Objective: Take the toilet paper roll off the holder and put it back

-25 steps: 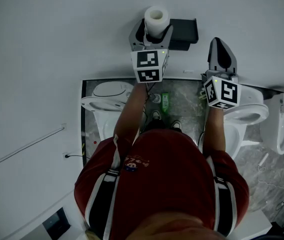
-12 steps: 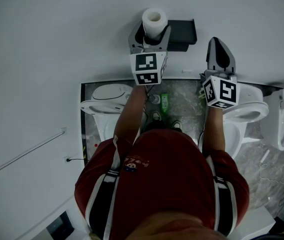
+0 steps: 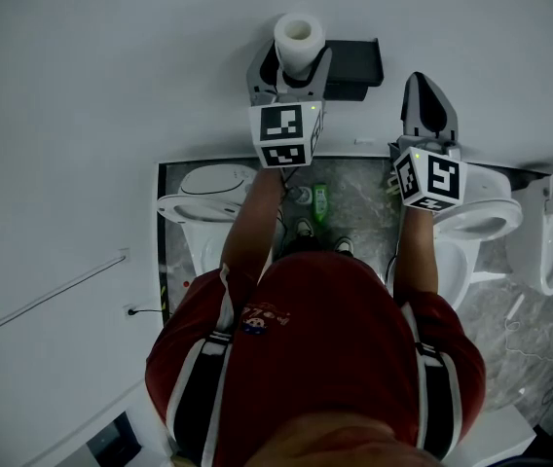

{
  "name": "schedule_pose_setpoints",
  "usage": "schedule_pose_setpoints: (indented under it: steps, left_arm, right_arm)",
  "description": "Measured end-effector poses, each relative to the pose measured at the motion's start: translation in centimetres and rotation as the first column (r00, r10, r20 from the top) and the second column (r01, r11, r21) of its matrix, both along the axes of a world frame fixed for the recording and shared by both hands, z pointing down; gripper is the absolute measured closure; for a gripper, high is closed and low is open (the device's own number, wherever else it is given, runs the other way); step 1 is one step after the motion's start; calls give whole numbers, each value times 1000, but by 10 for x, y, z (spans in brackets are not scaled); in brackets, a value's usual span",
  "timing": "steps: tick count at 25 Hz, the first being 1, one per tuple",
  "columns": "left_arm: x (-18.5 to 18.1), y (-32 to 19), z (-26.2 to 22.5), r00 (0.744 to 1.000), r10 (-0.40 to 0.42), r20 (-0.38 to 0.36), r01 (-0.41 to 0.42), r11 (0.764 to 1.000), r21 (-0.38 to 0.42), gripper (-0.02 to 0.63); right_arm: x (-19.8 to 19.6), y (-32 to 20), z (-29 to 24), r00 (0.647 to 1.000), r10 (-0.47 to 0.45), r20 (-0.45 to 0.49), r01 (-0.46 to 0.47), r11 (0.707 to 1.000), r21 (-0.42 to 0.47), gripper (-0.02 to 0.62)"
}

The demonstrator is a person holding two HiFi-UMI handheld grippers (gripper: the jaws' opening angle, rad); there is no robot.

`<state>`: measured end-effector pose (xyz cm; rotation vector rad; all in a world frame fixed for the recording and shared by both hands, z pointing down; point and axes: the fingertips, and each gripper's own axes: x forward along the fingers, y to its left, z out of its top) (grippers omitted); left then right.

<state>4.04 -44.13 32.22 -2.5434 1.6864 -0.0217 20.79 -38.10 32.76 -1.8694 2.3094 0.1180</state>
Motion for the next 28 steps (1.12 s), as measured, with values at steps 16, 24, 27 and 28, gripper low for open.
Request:
schedule_pose_setpoints:
  steps: [16, 24, 27, 28]
  left_arm:
    - [-39, 34, -33, 998, -62, -26, 64, 995, 80, 267]
    - [-66, 48, -28, 993, -111, -32, 112, 991, 68, 267]
    - [-77, 50, -20, 990, -134, -39, 136, 989, 52, 267]
    - [-80, 51, -17, 989, -142, -40, 143, 989, 45, 267]
  right_arm:
    - [-26, 5, -9, 998, -58, -13, 58, 998, 22, 588]
    - [-42, 6, -14, 995, -94, -27, 95, 995, 29, 588]
    - [-49, 6, -14, 994, -104, -32, 105, 994, 27, 588]
    - [-50, 5, -13, 994, -108, -33, 109, 994, 25, 588]
